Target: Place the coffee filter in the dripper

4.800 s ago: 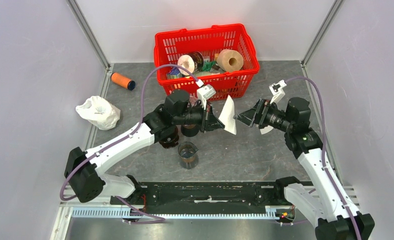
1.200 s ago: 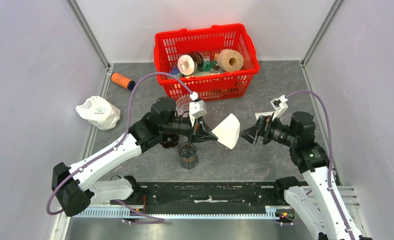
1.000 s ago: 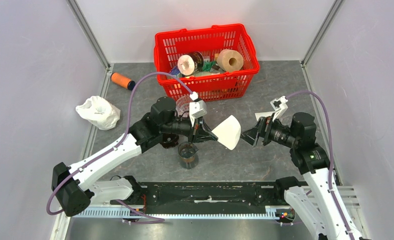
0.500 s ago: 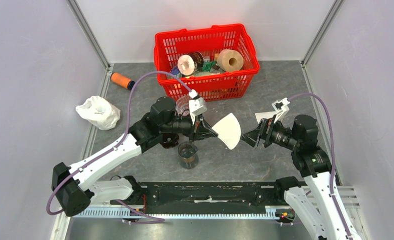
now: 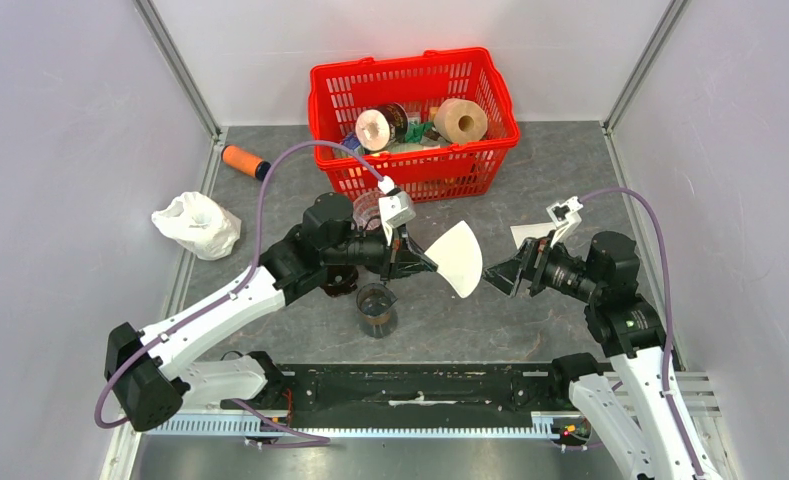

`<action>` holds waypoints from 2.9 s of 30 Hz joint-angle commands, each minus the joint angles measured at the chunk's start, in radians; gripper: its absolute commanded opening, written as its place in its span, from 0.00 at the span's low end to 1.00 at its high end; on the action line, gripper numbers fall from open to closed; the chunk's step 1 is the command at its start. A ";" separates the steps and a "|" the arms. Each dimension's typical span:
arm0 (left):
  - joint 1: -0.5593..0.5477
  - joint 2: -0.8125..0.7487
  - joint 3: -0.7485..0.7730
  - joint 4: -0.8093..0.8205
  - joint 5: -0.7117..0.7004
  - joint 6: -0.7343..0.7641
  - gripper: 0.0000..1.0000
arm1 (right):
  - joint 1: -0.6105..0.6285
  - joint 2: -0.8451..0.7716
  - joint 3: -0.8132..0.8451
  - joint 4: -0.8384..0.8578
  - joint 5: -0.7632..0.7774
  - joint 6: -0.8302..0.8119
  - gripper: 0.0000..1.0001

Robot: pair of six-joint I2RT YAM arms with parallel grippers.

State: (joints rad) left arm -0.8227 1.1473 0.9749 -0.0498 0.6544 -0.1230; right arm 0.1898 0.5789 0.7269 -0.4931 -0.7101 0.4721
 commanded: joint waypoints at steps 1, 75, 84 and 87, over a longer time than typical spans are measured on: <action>-0.006 0.003 0.003 0.040 -0.001 -0.036 0.02 | 0.002 0.003 0.024 0.034 0.001 0.020 0.99; -0.006 -0.007 0.004 0.120 0.035 -0.090 0.02 | 0.024 0.037 0.058 -0.022 0.229 -0.012 0.97; -0.006 0.003 0.007 0.116 0.064 -0.079 0.02 | 0.023 0.001 0.040 0.030 0.198 -0.011 0.97; -0.006 0.003 0.007 0.114 0.070 -0.079 0.02 | 0.025 0.019 0.043 0.048 0.187 -0.008 0.97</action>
State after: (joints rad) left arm -0.8227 1.1534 0.9749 0.0338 0.6880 -0.2386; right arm 0.2123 0.5797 0.7616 -0.5095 -0.4976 0.4732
